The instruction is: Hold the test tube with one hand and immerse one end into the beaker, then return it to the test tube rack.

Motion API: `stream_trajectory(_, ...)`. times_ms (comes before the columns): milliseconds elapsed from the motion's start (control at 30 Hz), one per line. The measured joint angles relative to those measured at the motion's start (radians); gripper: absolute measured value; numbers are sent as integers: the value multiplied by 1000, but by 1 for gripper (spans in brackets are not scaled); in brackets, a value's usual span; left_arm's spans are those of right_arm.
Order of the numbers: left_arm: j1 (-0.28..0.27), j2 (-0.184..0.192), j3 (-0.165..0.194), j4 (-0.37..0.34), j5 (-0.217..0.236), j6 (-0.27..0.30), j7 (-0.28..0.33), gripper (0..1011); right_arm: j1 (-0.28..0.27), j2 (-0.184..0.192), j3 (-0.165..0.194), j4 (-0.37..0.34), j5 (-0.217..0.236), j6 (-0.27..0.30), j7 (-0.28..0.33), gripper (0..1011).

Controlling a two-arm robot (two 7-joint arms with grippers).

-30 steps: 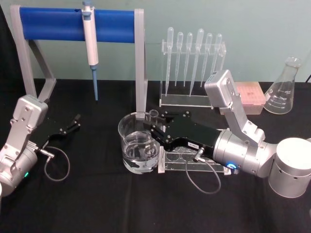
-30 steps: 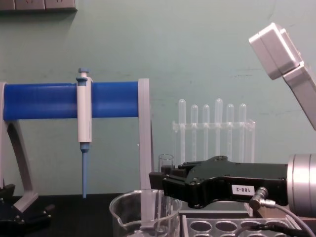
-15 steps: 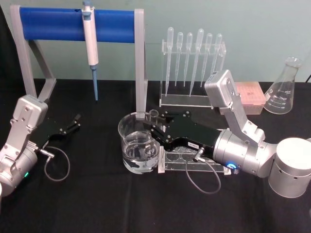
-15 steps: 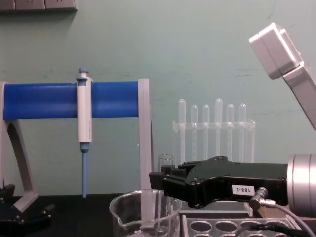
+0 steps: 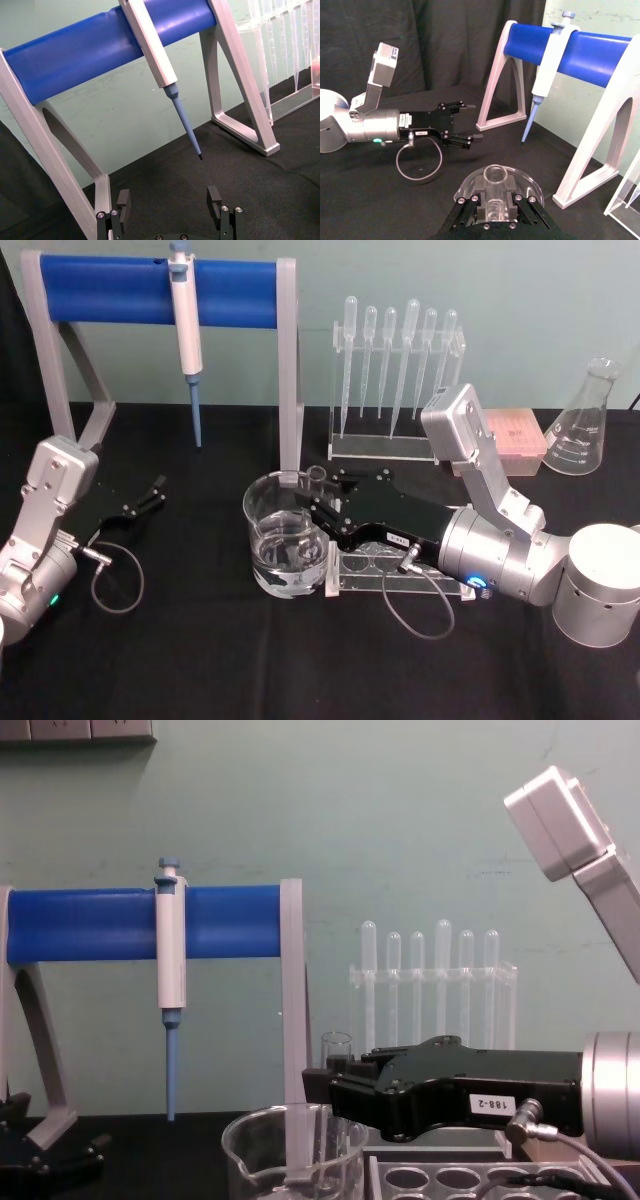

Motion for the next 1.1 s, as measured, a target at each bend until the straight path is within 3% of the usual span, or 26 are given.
stream_trajectory(1100, 0, 0, 0, 0, 0, 0, 0, 1000, 0, 0, 0, 0, 0, 0, 0, 224)
